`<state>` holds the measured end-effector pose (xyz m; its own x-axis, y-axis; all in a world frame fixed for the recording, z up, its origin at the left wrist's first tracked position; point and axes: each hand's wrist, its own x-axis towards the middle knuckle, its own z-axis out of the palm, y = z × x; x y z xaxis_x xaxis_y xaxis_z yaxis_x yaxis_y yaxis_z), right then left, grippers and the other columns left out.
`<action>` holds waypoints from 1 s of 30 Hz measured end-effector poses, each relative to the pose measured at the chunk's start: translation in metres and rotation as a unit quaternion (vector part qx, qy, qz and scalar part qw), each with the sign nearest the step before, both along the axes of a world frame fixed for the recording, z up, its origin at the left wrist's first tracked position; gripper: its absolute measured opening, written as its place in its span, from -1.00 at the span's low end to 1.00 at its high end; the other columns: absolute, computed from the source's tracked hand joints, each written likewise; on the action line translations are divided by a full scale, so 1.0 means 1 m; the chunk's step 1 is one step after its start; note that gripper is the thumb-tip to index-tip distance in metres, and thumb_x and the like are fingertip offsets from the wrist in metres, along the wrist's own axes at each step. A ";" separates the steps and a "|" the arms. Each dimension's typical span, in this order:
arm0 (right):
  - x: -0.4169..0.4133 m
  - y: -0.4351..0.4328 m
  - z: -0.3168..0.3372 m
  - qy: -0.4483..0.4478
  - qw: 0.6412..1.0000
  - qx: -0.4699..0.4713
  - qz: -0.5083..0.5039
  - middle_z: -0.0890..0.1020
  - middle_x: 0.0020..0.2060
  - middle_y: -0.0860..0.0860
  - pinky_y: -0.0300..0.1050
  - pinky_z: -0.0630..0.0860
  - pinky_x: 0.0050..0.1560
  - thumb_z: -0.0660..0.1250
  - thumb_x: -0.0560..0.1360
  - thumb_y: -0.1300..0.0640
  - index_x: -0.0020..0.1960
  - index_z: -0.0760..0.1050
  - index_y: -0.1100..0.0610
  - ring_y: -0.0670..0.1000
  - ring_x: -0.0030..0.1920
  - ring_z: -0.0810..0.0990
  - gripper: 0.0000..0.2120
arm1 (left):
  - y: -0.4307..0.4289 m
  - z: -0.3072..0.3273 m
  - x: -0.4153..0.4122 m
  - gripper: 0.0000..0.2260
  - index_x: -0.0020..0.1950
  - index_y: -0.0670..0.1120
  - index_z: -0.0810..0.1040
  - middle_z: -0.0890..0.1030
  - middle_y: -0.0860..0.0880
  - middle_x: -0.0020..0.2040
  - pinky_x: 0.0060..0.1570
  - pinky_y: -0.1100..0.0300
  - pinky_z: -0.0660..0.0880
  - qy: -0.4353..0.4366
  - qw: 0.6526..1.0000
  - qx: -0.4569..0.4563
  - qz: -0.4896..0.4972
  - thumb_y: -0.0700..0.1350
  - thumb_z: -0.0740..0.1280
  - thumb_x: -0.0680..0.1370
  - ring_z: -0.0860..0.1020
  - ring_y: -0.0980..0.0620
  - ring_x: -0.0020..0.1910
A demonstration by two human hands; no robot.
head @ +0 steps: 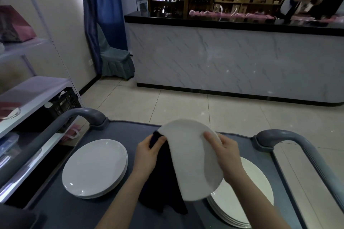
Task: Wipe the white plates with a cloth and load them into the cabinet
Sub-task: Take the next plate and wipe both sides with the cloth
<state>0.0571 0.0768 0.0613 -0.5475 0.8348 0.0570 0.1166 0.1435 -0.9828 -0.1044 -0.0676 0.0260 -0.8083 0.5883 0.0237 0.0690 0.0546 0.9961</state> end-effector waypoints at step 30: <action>0.003 0.007 0.008 -0.100 0.985 0.097 0.100 0.63 -0.39 -0.10 -0.39 0.39 -0.38 0.40 0.51 -0.05 -0.25 0.63 -0.03 -0.22 -0.40 0.51 -0.81 | -0.018 -0.002 0.006 -0.88 -0.18 0.10 0.63 0.69 0.13 -0.21 -0.19 0.34 0.51 0.048 0.998 -0.023 -0.029 -0.06 0.39 0.55 0.61 0.20 -0.22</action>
<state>0.0603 0.0837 0.0692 -0.7161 0.6935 0.0796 0.2548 0.3658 -0.8951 -0.0985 -0.0859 0.0240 -0.7680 0.6365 0.0713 0.1690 0.0940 0.9811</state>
